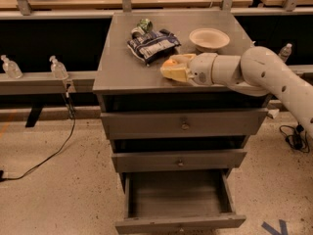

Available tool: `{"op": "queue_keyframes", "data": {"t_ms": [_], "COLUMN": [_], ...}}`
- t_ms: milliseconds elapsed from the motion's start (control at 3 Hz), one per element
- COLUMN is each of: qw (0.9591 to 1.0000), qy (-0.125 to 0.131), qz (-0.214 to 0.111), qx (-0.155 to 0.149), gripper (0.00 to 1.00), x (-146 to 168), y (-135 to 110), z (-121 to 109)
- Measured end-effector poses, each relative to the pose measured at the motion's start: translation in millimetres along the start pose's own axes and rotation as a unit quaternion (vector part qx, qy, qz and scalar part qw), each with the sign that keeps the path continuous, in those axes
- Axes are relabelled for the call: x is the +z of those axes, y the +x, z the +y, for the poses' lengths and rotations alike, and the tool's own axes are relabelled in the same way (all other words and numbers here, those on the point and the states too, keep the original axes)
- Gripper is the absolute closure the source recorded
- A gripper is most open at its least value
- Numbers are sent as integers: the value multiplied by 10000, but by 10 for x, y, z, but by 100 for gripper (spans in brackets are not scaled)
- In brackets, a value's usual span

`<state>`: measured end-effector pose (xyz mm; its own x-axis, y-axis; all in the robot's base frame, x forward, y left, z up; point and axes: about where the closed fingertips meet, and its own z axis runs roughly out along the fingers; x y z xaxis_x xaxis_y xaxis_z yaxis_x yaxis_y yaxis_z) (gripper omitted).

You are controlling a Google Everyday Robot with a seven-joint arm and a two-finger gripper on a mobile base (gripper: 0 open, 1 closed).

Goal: Place orange into bottom drawer

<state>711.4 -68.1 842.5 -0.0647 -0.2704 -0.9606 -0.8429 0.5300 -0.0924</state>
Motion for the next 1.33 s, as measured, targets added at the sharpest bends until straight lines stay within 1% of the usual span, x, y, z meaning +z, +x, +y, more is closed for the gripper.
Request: {"op": "queue_keyframes", "data": {"t_ms": [333, 667, 1000, 1333], "qw": [9967, 9889, 9871, 9871], "qy": [-286, -830, -882, -882], "qz": [-755, -1150, -1138, -1138], "qx": [60, -446, -706, -706], "gripper": [100, 100, 100, 100], "x": [86, 199, -57, -57], "y": [-434, -1138, -1614, -1614], "z": [-33, 41, 55, 55]}}
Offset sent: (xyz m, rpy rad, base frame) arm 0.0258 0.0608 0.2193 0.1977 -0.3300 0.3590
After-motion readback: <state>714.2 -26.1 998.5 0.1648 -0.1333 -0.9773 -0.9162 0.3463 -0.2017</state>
